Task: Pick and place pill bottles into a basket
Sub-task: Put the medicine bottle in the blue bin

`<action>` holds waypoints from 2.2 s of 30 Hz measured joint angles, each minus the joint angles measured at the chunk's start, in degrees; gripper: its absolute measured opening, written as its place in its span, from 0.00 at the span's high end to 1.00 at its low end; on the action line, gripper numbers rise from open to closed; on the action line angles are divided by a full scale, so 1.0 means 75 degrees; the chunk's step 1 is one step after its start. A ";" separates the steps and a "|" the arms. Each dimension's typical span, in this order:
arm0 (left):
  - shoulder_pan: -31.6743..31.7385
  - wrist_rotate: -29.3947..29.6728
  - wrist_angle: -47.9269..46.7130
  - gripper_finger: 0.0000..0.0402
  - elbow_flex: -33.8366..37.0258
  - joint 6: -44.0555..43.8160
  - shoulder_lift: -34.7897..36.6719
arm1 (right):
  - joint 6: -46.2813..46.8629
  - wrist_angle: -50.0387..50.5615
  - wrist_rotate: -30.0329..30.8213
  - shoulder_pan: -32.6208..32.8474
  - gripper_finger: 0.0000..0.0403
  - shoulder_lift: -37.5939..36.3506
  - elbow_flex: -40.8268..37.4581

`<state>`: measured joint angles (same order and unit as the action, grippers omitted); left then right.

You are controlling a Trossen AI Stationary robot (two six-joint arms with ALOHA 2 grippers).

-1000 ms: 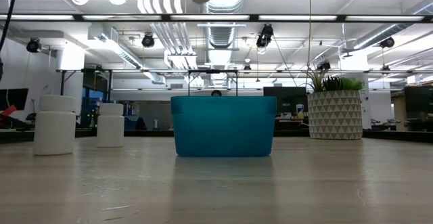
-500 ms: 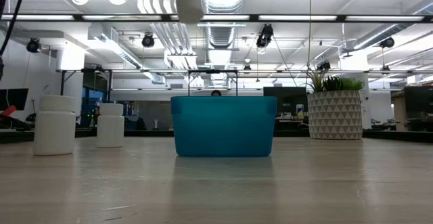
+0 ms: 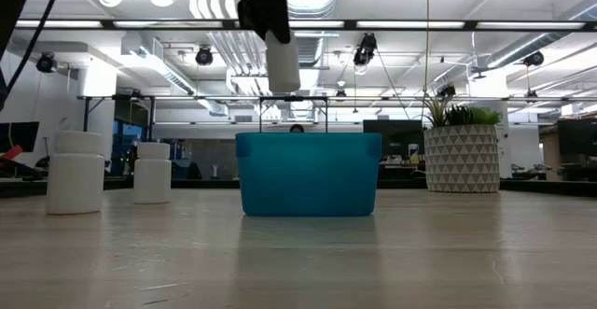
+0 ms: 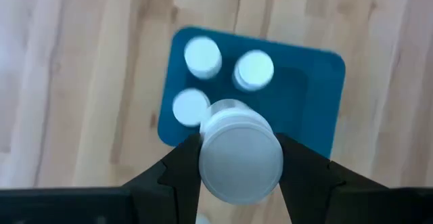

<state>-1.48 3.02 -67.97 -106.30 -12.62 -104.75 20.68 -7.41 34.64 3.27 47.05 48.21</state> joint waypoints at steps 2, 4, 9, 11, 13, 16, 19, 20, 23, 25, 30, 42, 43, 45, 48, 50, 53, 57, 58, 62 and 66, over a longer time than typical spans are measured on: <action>-0.0003 0.0050 0.0286 0.64 0.0011 0.0005 0.0023 | -0.0218 -0.0007 0.0001 0.0000 0.83 -0.0118 0.0000; -0.0005 0.0054 0.0482 0.64 0.0022 0.0005 0.0044 | -0.0377 -0.0004 0.0001 0.0000 0.83 -0.0218 0.0000; -0.0009 0.0097 0.0468 0.64 0.0196 -0.0021 0.0070 | -0.0413 -0.0010 0.0003 -0.0106 0.83 -0.0456 0.0000; -0.0009 0.0100 0.0468 0.64 0.0267 -0.0020 0.0067 | -0.0424 0.0002 0.0003 -0.0154 0.83 -0.0520 0.0000; -0.0009 0.0103 0.0490 0.64 0.0311 -0.0020 0.0056 | -0.0443 0.0061 -0.0002 -0.0208 0.83 -0.0574 0.0000; -0.0009 0.0095 0.0531 0.64 0.0479 -0.0014 0.0036 | -0.0448 0.0172 0.0005 -0.0311 0.83 -0.0647 0.0000; -0.0016 0.0028 0.0726 0.64 0.0732 -0.0065 0.0029 | -0.0448 0.0290 0.0004 -0.0393 0.83 -0.0696 0.0000; -0.0027 0.0012 0.0739 0.64 0.0790 -0.0067 0.0033 | -0.0440 0.0341 0.0001 -0.0430 0.83 -0.0711 0.0000; -0.0062 0.0004 0.0812 0.64 0.0874 -0.0067 0.0047 | -0.0413 0.0366 0.0005 -0.0514 0.83 -0.0732 0.0000; -0.0066 -0.0036 0.0808 0.64 0.0877 -0.0068 0.0055 | -0.0413 0.0371 0.0007 -0.0516 0.83 -0.0728 0.0000; -0.0137 -0.0043 0.1037 0.64 0.0943 -0.0068 0.0058 | -0.0422 0.0372 0.0004 -0.0513 0.83 -0.0709 0.0000; -0.0178 -0.0146 0.1475 0.64 0.1552 -0.0224 0.0070 | -0.0416 0.0396 0.0002 -0.0513 0.83 -0.0707 0.0000; -0.0178 -0.0145 0.1532 0.64 0.1599 -0.0229 0.0070 | -0.0416 0.0396 0.0001 -0.0513 0.83 -0.0707 0.0000; -0.0178 -0.0151 0.1654 0.64 0.1702 -0.0248 0.0070 | -0.0416 0.0396 0.0001 -0.0513 0.83 -0.0706 0.0000; -0.0195 -0.0160 0.1824 0.64 0.1855 -0.0307 0.0070 | -0.0416 0.0396 0.0001 -0.0513 0.83 -0.0706 0.0000; -0.0218 -0.0157 0.1887 0.64 0.1924 -0.0341 0.0070 | -0.0416 0.0396 0.0001 -0.0513 0.83 -0.0703 0.0000; -0.0227 -0.0161 0.2024 0.64 0.1985 -0.0452 0.0070 | -0.0415 0.0443 0.0001 -0.0513 0.83 -0.0703 0.0000; -0.0224 -0.0120 0.2128 0.64 0.2112 -0.0474 0.0057 | -0.0313 0.0664 -0.0002 -0.0513 0.83 -0.0700 0.0000; -0.0222 -0.0122 0.2213 0.64 0.2164 -0.0477 0.0046 | -0.0247 0.0701 -0.0002 -0.0513 0.83 -0.0700 0.0000; -0.0221 -0.0192 0.2562 0.64 0.2425 -0.0501 0.0016 | -0.0172 0.0782 -0.0002 -0.0510 0.83 -0.0680 0.0000; -0.0224 -0.0197 0.2668 0.64 0.2492 -0.0475 0.0000 | -0.0157 0.0795 -0.0002 -0.0507 0.83 -0.0659 0.0000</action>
<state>-3.16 1.54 -47.96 -87.61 -16.19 -104.75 19.51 -1.45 34.63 -0.54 42.11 48.21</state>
